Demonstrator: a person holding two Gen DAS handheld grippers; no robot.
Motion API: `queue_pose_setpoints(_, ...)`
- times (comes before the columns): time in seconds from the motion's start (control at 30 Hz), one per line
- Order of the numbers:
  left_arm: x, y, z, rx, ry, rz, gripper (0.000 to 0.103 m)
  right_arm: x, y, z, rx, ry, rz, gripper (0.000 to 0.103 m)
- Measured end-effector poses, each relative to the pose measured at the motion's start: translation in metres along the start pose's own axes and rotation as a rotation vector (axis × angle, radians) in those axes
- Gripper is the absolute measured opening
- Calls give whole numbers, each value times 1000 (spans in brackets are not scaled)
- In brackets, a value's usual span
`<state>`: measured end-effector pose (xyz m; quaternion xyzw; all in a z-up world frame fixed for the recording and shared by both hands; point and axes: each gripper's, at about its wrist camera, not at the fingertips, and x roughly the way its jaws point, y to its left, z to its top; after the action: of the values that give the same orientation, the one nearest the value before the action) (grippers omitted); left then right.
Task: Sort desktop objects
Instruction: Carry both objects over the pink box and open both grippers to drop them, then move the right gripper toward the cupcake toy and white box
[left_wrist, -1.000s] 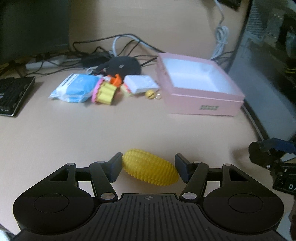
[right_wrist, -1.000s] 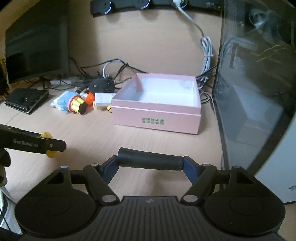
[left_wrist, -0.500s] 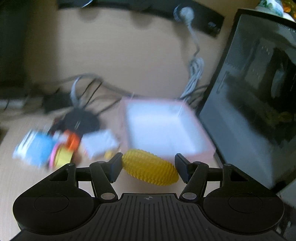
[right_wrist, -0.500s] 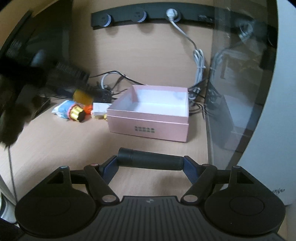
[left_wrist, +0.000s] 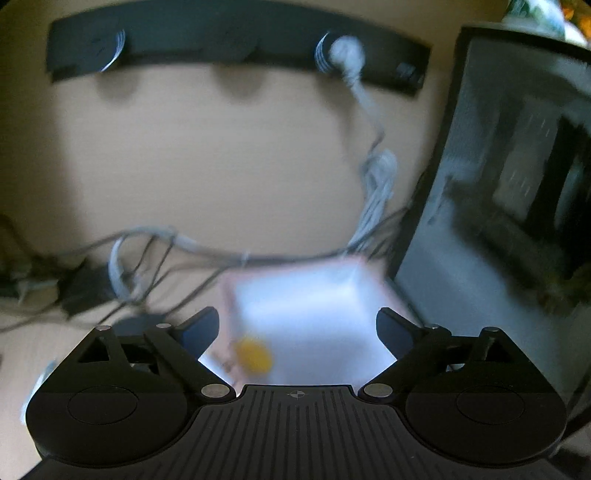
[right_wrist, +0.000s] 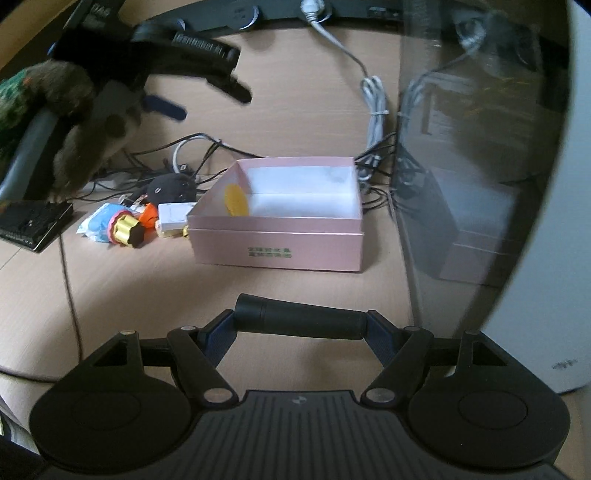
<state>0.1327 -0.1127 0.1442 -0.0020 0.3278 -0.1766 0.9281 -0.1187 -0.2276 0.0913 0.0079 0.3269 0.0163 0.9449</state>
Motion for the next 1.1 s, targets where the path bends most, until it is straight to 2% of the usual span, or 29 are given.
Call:
queue_pose_setpoints(0.1,-12,19,-26,-11,40,87,96,5,11,7,-32,-13,18,75)
queue_pose_setpoints(0.23,-38,48,-56,-77,69,177,96,16,27,29,-95,-69,25,75)
queue_pose_setpoints(0.4,-72,83,-90,-208,99,270,97,44,46,81,-157,-193,-25,75)
queue_pose_setpoints(0.47,-83,90,-102,-239,116,304,97,61,51,102,-169,-240,-90,75)
queue_pose_setpoints(0.53,-96,95,-113,-259,129,326,98,77,52,120,-161,-250,-130,77)
queue_pose_setpoints(0.6,-108,96,-123,-270,131,346,100,80,49,126,-137,-237,-107,78)
queue_pose_setpoints(0.7,-122,96,-138,-291,140,376,100,72,45,116,-113,-224,-67,82)
queue_pose_setpoints(0.87,-122,90,-159,-330,191,413,100,51,45,78,-104,-198,0,88)
queue_pose_setpoints(1.03,-117,69,-169,-271,224,391,100,40,42,54,-65,-166,47,98)
queue_pose_setpoints(1.1,-116,63,-172,-242,226,377,100,37,44,47,-68,-150,52,98)
